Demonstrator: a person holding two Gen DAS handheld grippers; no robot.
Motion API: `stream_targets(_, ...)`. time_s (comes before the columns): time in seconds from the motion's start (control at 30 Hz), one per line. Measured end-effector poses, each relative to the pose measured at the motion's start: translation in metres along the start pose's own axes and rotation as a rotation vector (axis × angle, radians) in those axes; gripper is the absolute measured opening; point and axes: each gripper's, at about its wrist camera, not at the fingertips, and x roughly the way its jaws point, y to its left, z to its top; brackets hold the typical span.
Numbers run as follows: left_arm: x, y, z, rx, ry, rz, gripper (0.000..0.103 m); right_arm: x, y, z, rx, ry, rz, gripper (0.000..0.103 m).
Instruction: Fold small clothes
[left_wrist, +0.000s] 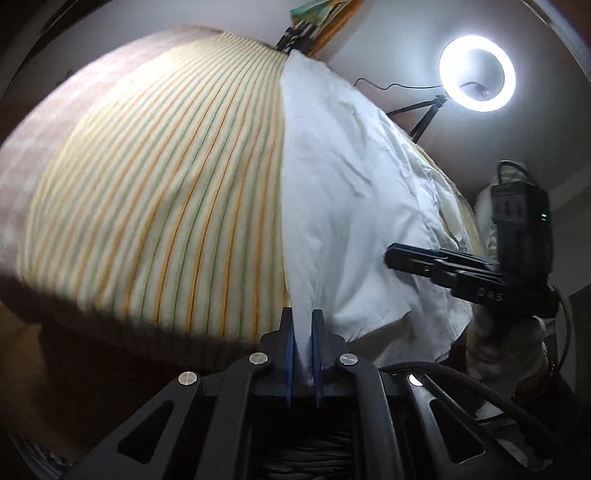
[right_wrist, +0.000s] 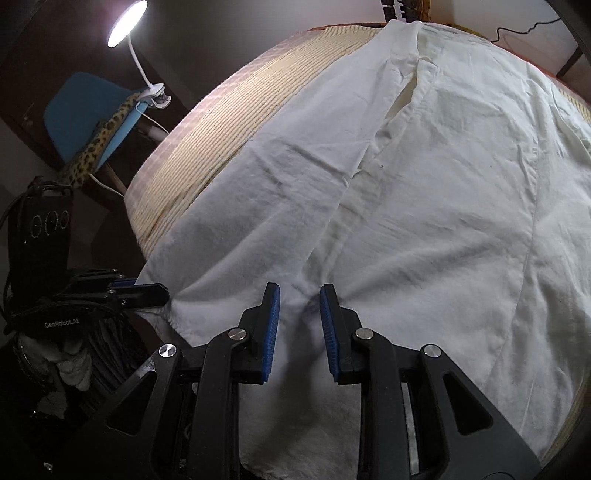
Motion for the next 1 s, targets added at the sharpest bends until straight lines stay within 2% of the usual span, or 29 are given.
stream_targets(0.07,-0.004,0.001,0.0,-0.006,-0.018,-0.002,0.012,-0.006,0.001,0.002,-0.014,-0.002,-0.037,0.024)
stream_targets(0.17,-0.021,-0.005,-0.001,0.04,-0.067,0.055,0.021,-0.018,0.006,0.008,-0.035,-0.059,-0.039,0.024)
stream_targets(0.23,-0.034,-0.011,0.003,0.069,-0.115,0.083,0.023,-0.023,0.011,0.014,-0.046,-0.108,-0.018,0.024)
stream_targets(0.37,-0.045,-0.029,0.015,0.146,-0.191,0.104,0.023,-0.013,0.021,0.031,-0.053,-0.142,0.011,0.024)
stream_targets(0.5,-0.027,-0.036,0.033,0.181,-0.212,0.11,0.021,0.01,0.026,0.041,-0.022,-0.124,0.036,0.024)
stream_targets(0.57,-0.009,-0.036,0.04,0.185,-0.189,0.124,0.018,0.02,0.03,0.042,-0.027,-0.108,0.022,0.024)
stream_targets(0.63,0.008,-0.033,0.039,0.177,-0.152,0.131,0.017,0.026,0.031,0.039,-0.038,-0.094,0.009,0.024)
stream_targets(0.7,0.023,-0.027,0.029,0.201,-0.12,0.183,0.018,0.03,0.029,0.036,-0.03,-0.089,0.017,0.024)
stream_targets(0.73,0.023,-0.024,0.024,0.222,-0.153,0.188,0.02,0.03,0.028,0.036,-0.024,-0.097,0.025,0.024)
stream_targets(0.8,0.024,-0.025,0.02,0.258,-0.161,0.196,0.021,0.03,0.025,0.037,-0.01,-0.093,0.042,0.024)
stream_targets(0.9,0.022,-0.026,0.024,0.242,-0.136,0.208,0.022,0.021,0.018,0.037,0.033,-0.096,0.08,0.034)
stream_targets(0.93,0.018,-0.027,0.025,0.237,-0.137,0.202,0.021,0.013,0.016,0.035,0.037,-0.113,0.082,0.041)
stream_targets(0.97,0.014,-0.029,0.025,0.234,-0.15,0.195,0.022,0.004,0.014,0.033,0.035,-0.134,0.077,0.047)
stream_targets(1.0,0.008,-0.033,0.025,0.235,-0.173,0.183,0.027,-0.006,0.012,0.031,0.03,-0.157,0.069,0.049)
